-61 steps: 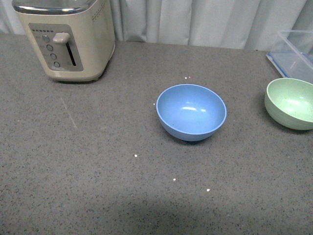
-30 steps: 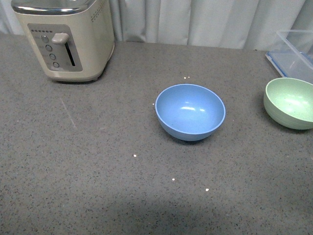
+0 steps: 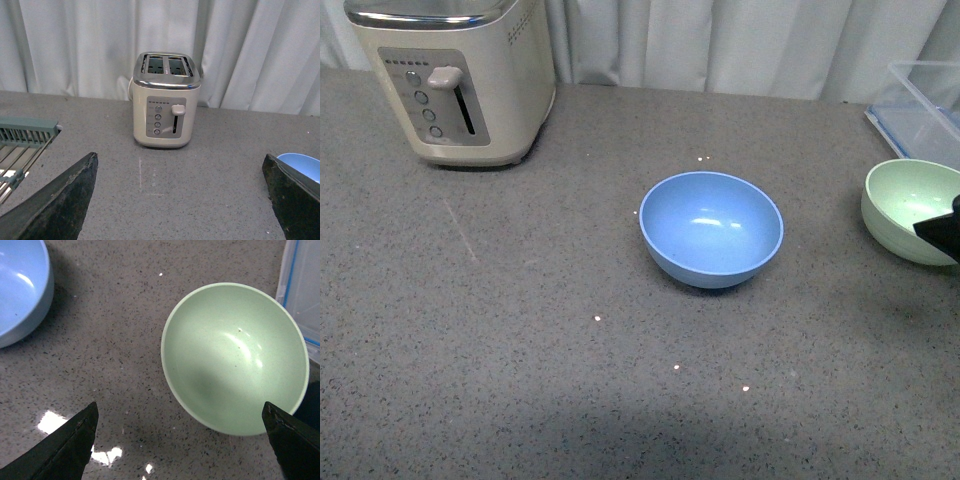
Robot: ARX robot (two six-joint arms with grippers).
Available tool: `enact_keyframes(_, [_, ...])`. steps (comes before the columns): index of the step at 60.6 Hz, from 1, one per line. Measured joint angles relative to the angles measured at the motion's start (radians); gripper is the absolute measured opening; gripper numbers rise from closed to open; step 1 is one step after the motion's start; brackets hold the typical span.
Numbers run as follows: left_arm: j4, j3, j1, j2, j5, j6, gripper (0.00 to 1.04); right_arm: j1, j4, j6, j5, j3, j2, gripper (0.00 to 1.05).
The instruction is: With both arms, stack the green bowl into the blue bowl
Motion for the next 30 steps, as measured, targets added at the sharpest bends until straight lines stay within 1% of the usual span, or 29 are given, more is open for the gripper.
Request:
enact_keyframes(7, [0.0,0.0,0.0,0.0,0.0,0.0,0.98,0.0,-0.023,-0.057,-0.01,0.08,0.088,0.96])
enact_keyframes(12, [0.0,0.0,0.0,0.0,0.0,0.0,0.98,0.001,-0.077,-0.097,-0.03,0.144,0.151,0.96])
enact_keyframes(21, [0.0,0.0,0.0,0.0,0.0,0.0,0.98,0.011,-0.164,-0.157,-0.015,0.216,0.221,0.96])
enact_keyframes(30, [0.0,0.0,0.0,0.0,0.0,0.0,0.98,0.023,-0.203,-0.2,-0.003,0.264,0.266,0.96])
